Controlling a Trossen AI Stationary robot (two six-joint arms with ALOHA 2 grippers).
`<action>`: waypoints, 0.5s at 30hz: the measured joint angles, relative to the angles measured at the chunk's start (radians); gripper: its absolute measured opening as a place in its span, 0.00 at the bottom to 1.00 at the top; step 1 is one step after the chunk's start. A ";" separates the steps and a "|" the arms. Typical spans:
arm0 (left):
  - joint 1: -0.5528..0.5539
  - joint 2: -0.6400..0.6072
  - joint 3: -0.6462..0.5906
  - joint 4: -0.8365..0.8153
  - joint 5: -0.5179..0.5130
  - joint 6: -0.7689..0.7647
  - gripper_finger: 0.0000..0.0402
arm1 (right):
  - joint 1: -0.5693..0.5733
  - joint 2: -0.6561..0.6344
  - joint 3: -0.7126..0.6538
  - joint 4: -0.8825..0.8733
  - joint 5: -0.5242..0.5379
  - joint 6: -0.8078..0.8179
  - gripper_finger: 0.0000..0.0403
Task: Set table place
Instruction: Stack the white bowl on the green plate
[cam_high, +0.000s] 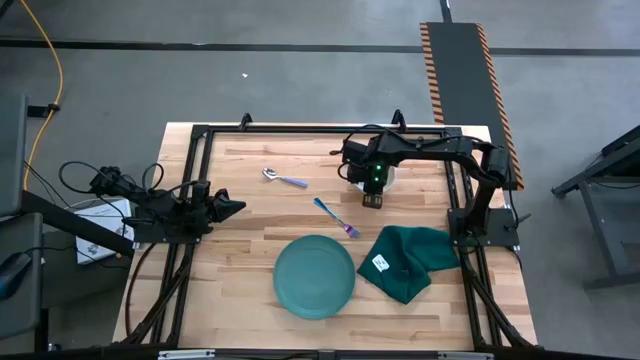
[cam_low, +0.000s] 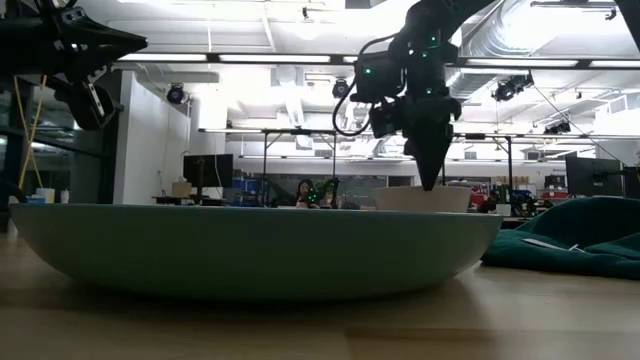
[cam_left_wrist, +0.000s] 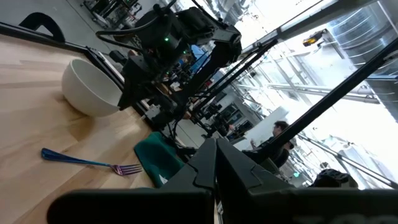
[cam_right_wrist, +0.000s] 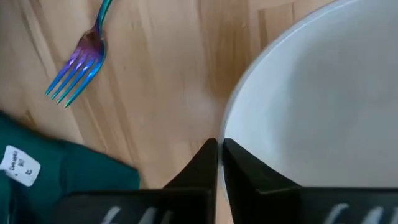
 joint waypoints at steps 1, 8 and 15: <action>0.000 0.000 0.000 0.000 0.000 0.000 0.00 | 0.000 0.000 0.000 -0.005 -0.006 0.000 0.03; 0.000 0.000 0.000 -0.001 0.026 0.002 0.00 | 0.001 0.000 0.000 -0.001 -0.031 0.003 0.06; 0.000 0.000 0.000 -0.003 0.034 0.002 0.00 | 0.003 0.000 0.000 0.014 -0.041 0.026 0.05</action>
